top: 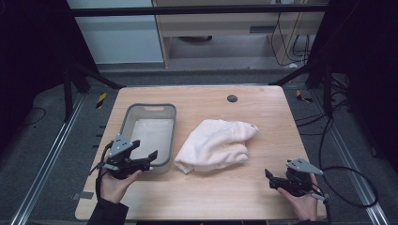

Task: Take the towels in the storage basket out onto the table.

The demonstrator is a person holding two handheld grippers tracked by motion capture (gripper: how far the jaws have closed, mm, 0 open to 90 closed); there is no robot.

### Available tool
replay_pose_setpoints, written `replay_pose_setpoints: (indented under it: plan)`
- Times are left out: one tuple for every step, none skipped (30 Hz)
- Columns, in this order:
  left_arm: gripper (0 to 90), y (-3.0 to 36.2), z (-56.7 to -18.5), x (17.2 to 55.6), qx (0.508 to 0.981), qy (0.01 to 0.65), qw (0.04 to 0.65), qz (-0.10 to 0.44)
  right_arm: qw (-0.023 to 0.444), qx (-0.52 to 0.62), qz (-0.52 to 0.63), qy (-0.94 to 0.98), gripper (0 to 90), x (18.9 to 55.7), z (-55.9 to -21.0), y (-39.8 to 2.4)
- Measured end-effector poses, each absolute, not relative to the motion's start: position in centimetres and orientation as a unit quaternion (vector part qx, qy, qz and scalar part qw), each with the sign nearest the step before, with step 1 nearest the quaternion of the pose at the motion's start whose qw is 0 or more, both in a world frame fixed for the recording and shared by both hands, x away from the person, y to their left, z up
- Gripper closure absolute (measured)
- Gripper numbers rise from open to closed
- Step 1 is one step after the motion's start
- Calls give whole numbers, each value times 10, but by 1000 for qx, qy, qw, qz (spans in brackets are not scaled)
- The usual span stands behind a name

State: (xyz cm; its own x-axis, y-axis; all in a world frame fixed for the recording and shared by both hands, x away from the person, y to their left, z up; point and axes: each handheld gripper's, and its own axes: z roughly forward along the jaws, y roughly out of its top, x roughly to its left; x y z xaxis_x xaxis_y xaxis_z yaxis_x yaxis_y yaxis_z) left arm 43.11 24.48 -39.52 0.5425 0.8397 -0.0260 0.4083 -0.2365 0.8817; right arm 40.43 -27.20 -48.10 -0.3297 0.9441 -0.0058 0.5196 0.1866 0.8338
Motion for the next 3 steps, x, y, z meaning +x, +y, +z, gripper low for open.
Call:
replay_pose_setpoints:
  plan:
    - [212,248,-397,429,745,417,461,241,278,508,384,719,83,405,-481,-272]
    - [212,248,-397,429,745,417,461,241,278,508,384,719,83,405,-481,-272]
    - [212,252,-398,426,741,419,465,243,277,507,383,721,80,405,-482,-272]
